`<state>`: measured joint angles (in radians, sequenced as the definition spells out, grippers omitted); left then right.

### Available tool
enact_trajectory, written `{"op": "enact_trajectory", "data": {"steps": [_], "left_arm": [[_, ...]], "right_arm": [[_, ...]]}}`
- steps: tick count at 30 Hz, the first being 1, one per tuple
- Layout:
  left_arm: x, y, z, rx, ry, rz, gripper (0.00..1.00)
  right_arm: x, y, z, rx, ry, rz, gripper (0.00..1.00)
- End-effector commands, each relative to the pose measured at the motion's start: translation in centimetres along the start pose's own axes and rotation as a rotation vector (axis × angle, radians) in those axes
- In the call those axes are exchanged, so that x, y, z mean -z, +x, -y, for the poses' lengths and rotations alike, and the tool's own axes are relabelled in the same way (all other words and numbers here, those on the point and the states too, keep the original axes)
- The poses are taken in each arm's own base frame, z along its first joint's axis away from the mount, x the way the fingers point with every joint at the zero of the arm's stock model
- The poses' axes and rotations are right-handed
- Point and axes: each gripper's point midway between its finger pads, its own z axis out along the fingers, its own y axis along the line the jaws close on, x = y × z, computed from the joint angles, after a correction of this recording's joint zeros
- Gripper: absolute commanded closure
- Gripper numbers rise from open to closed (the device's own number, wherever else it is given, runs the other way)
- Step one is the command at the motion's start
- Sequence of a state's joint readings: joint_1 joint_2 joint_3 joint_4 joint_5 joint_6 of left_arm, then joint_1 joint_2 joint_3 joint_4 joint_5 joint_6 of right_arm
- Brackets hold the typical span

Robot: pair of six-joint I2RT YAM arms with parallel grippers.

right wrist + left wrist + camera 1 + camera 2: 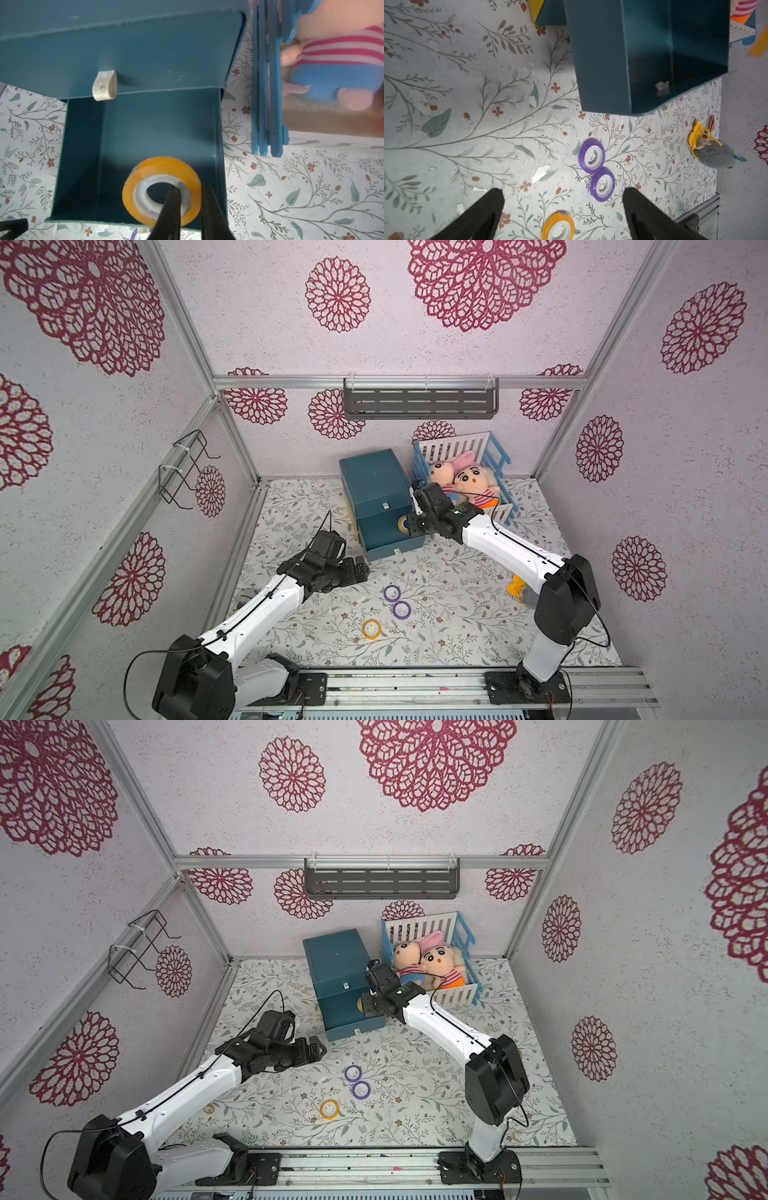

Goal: Place the transparent tape into the drawer according to color
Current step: Place the tape in the drawer.

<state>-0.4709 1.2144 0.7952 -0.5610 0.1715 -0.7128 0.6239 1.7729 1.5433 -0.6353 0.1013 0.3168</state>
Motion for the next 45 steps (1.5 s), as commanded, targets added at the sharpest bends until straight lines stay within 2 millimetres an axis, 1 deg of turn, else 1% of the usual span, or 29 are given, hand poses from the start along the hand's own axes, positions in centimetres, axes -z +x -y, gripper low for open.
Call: {"op": "enact_trajectory", "data": {"steps": [1,4,7,9,14,17,20,24,25,28,32,38,45], "left_arm": [[-0.1,0.9,-0.1,-0.004,-0.006,-0.014,0.03],[-0.3,1.6,-0.4,-0.004,-0.018,-0.034,0.03],[-0.4,2.3,-0.3,-0.013,-0.025,-0.053,0.03],[-0.5,2.9,-0.3,-0.022,-0.033,-0.066,0.03],[-0.8,4.4,-0.4,-0.043,-0.064,-0.104,0.03],[-1.2,5.8,-0.1,-0.061,-0.076,-0.138,0.03],[-1.5,7.3,-0.1,-0.086,-0.109,-0.174,0.03],[-1.7,8.8,-0.8,-0.107,-0.178,-0.216,0.01],[-1.7,9.1,-1.0,-0.111,-0.193,-0.224,0.01],[-1.6,9.7,-1.1,-0.114,-0.219,-0.244,0.0],[-1.3,10.6,-0.7,-0.117,-0.231,-0.265,0.05],[-1.4,12.5,-0.7,-0.137,-0.264,-0.316,0.19],[-2.0,13.4,-0.8,-0.177,-0.32,-0.349,0.34]], "right_arm": [[0.3,-2.3,-0.8,0.011,-0.04,0.064,0.87],[-0.1,-2.2,-1.0,0.015,-0.048,0.06,0.7],[0.1,-2.4,-1.1,0.016,-0.055,0.066,0.58],[0.3,-2.5,-1.2,0.017,-0.059,0.07,0.54],[1.3,-2.8,-1.4,0.018,-0.075,0.087,0.51],[2.3,-2.6,-1.4,0.017,-0.09,0.097,0.45],[3.4,-2.1,-1.5,0.02,-0.111,0.102,0.32],[5.2,-1.2,-1.5,0.021,-0.151,0.124,0.05],[5.8,-1.1,-1.5,0.018,-0.164,0.133,0.01],[6.9,-0.3,-1.3,0.01,-0.188,0.139,0.01],[7.8,1.0,-1.0,0.001,-0.203,0.133,0.01],[8.1,3.4,0.3,-0.015,-0.184,0.11,0.01],[8.3,5.0,1.2,-0.045,-0.183,0.099,0.01]]}}
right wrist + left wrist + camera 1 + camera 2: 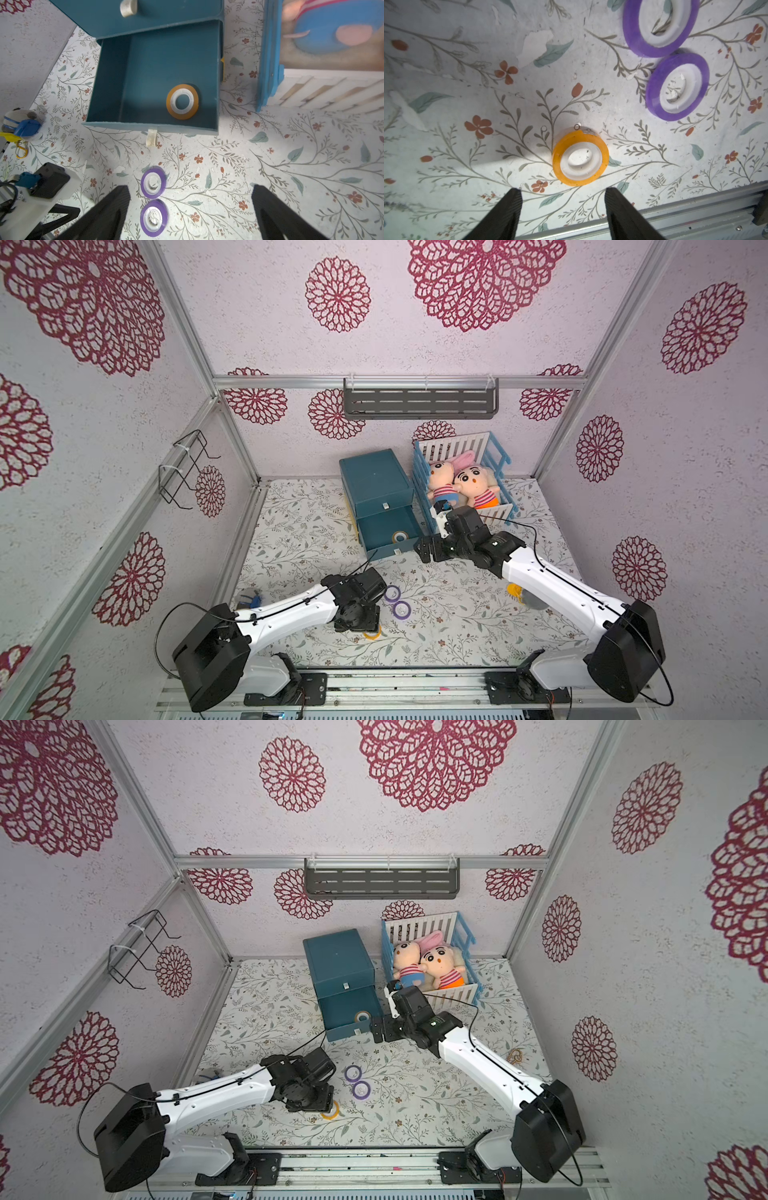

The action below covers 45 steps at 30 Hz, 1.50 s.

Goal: Place the transparent tape into the drawer according to color
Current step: Place the tape in the drawer, then pick up the tape at the center of the board.

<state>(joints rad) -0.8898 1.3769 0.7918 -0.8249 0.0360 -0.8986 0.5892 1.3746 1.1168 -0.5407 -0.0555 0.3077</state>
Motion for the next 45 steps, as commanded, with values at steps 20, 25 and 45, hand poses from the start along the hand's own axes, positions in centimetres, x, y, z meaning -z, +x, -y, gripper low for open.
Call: {"op": "enact_trajectory", "data": {"steps": [20,25,45], "left_arm": [[-2.8,-0.2,0.4,-0.043,-0.082,-0.04,0.49],[-3.7,-0.1,0.5,-0.046,-0.087,-0.061,0.53],[-4.3,0.3,0.3,-0.045,-0.106,-0.087,1.0]], "right_arm": [[3.3,-0.4,0.3,-0.046,-0.034,0.086,0.01],[3.3,-0.4,0.5,-0.048,-0.03,0.085,0.01],[2.7,1.1,0.6,-0.076,-0.066,0.065,0.01]]}}
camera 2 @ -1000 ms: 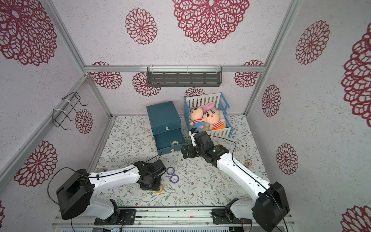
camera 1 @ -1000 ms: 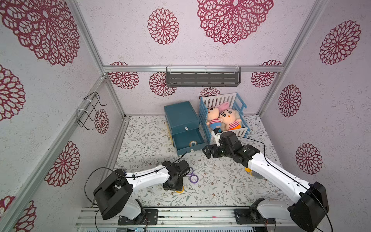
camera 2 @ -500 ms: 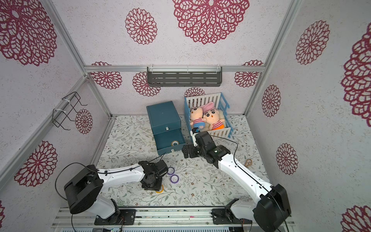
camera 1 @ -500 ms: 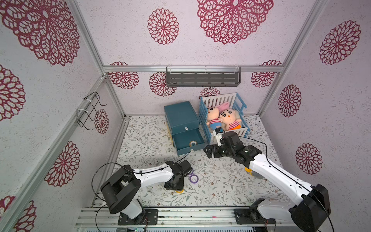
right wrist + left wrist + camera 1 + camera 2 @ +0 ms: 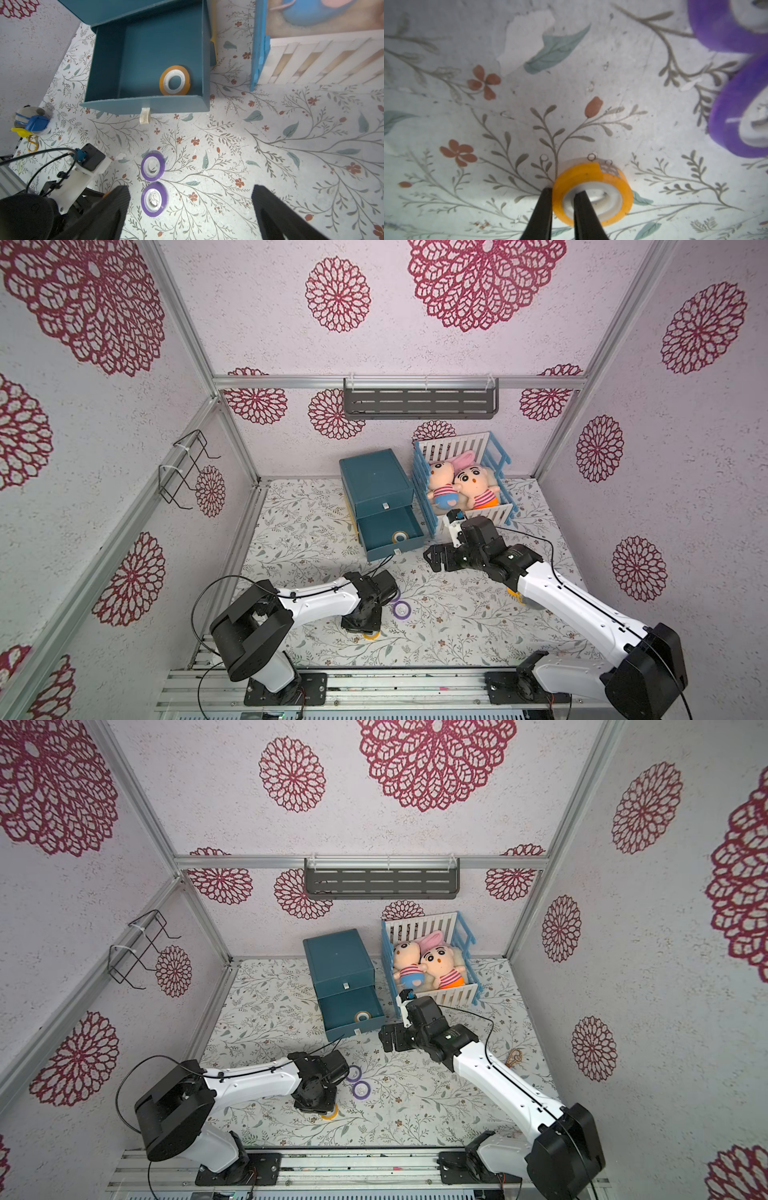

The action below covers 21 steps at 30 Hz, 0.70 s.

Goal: Place the transparent tape into the drawer according to color
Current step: Pick up the tape at the center of the board.

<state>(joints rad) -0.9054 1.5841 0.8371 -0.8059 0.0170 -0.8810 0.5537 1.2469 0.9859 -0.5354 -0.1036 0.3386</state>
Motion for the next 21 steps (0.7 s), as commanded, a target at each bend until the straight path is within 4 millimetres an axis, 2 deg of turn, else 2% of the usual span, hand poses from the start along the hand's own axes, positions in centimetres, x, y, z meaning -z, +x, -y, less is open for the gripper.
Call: {"op": "enact_trajectory", "data": {"steps": [1,12,21], "left_arm": [[-0.7,0.0,0.7,-0.015,0.011,-0.001,1.0],[1.3,-0.7,0.6,-0.011,0.012,0.043,1.0],[5.2,-2.6,0.7,-0.013,0.022,0.145,1.0]], "right_arm": [[1.1,-1.5,-0.8,-0.02,-0.048,0.067,0.01],[0.7,0.0,-0.6,-0.056,-0.078,0.056,0.01],[0.8,1.1,0.1,-0.084,-0.083,0.054,0.01]]}}
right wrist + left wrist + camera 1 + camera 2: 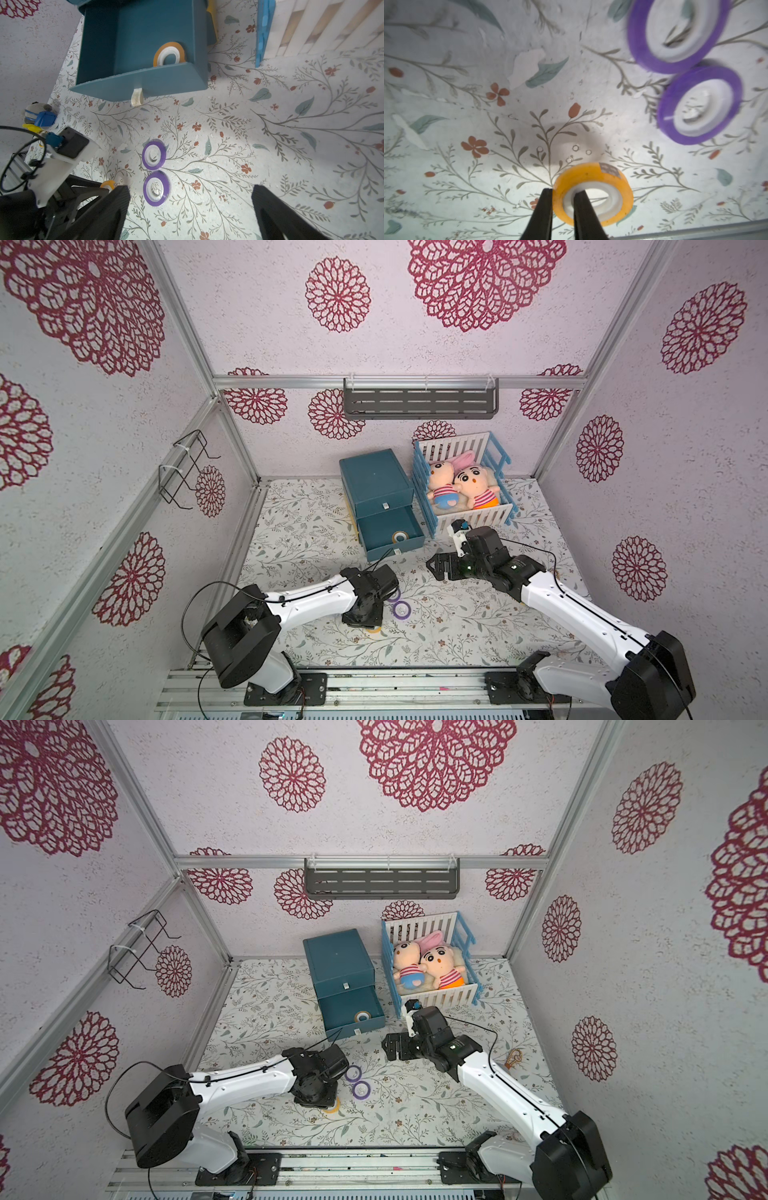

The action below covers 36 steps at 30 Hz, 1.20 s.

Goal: Place the transparent tape into the drawer according to color
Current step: Pick up the tape at the center of the board, then place the tape in the drawer.

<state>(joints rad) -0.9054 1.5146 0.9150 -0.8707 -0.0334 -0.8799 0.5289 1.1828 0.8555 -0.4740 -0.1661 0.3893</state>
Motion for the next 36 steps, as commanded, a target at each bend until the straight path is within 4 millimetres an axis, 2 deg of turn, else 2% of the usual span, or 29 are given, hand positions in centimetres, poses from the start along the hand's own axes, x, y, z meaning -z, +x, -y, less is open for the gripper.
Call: {"op": "enact_trajectory", "data": {"steps": [1,9,23,29,36], "left_arm": [[2.2,-1.3,0.0,-0.009,0.002,0.065,1.0],[6.4,-5.0,0.5,0.021,0.045,0.189,1.0],[15.3,-14.0,-0.7,0.106,0.095,0.481,1.0],[16.9,-17.5,-1.0,0.109,0.075,0.56,1.0],[15.8,-20.5,-0.1,0.09,0.054,0.573,1.0]], "right_arm": [[1.1,-1.4,-0.7,-0.017,-0.043,0.07,0.01],[1.4,-1.3,-0.4,-0.035,-0.046,0.083,0.01],[2.0,-1.7,0.1,-0.045,-0.046,0.103,0.01],[2.2,-1.8,0.1,-0.048,-0.047,0.108,0.01],[2.6,-1.8,0.4,-0.049,-0.038,0.113,0.01]]}}
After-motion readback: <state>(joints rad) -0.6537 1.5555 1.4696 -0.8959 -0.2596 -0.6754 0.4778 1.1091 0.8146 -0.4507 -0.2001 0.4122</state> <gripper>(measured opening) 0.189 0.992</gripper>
